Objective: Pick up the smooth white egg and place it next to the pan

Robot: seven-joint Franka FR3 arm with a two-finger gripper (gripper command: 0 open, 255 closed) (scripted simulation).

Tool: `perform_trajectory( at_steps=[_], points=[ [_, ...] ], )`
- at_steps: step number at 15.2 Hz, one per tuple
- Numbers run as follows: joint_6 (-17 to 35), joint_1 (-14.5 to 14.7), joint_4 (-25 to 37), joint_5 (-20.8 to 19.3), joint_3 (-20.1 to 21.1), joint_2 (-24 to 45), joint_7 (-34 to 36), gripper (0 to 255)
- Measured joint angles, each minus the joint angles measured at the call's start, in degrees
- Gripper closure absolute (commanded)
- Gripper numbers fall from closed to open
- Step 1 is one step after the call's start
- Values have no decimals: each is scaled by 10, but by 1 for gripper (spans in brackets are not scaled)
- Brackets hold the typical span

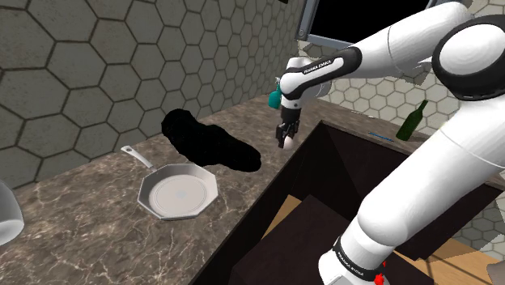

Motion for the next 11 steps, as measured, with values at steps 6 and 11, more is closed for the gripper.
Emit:
perform_trajectory(
  at_steps=[6,11],
  points=[
    [-5,37,-50,16,51,-51,79,255],
    [-4,71,-78,41,96,-78,144,255]
  ],
)
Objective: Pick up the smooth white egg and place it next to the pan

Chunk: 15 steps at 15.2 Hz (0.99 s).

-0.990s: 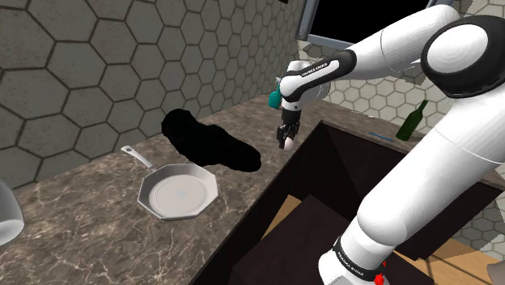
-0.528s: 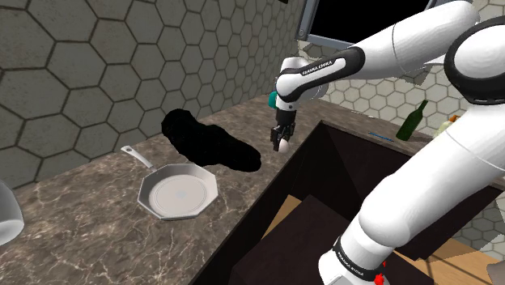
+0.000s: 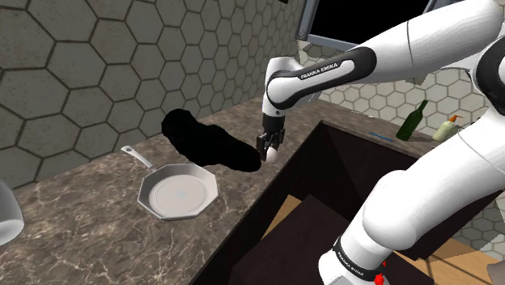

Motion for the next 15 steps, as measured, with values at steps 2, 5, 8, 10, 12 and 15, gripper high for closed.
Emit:
perform_trajectory(
  at_steps=[2,5,8,10,12,15],
  points=[
    [-2,16,-8,12,20,-10,28,255],
    [3,40,-15,32,52,-12,71,255],
    [4,62,-12,50,80,-10,111,255],
    [3,78,-4,62,100,-4,139,255],
    [9,88,-4,69,114,1,157,255],
    [30,91,-13,72,119,13,163,255]
  ],
)
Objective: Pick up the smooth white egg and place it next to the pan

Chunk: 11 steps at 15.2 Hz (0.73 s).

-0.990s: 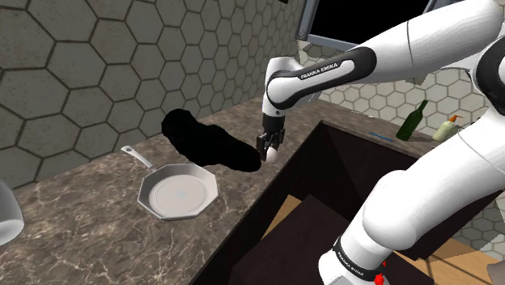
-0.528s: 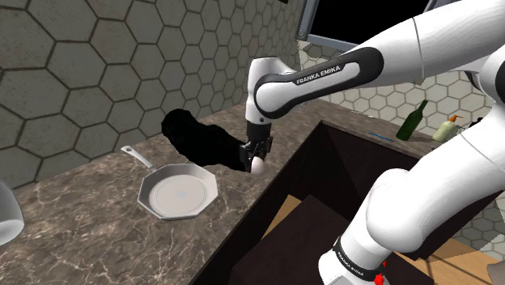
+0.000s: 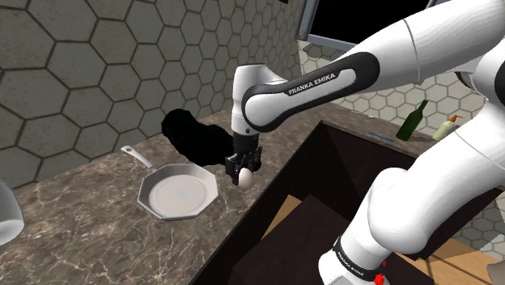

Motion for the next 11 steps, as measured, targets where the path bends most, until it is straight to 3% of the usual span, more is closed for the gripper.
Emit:
perform_trajectory(
  at_steps=[11],
  points=[
    [95,0,-38,-1,5,58,1,255]
  ],
)
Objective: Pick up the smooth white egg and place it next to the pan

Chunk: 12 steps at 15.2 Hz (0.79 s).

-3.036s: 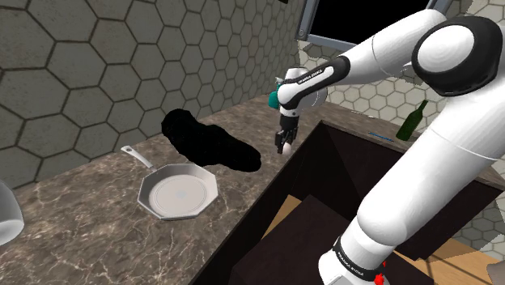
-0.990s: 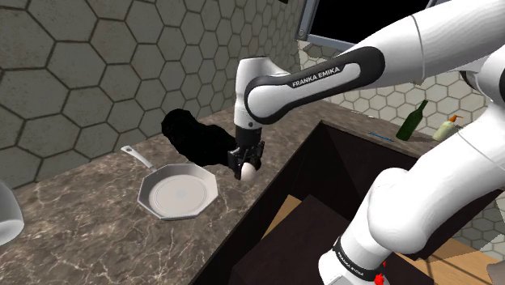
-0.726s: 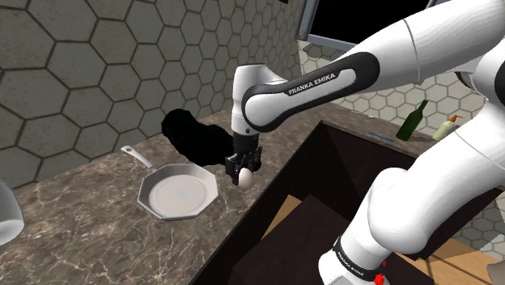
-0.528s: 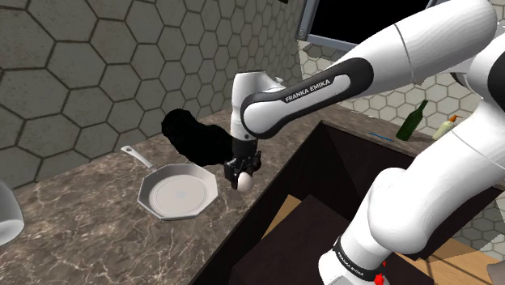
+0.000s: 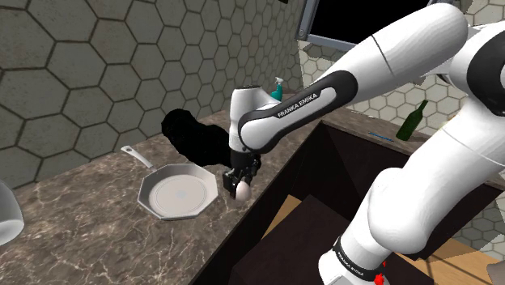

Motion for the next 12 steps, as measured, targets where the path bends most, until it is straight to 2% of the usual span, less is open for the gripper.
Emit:
perform_trajectory(
  at_steps=[8,12],
  points=[
    [77,-2,-18,-5,2,60,1,255],
    [86,-1,-19,-6,3,67,3,255]
  ],
)
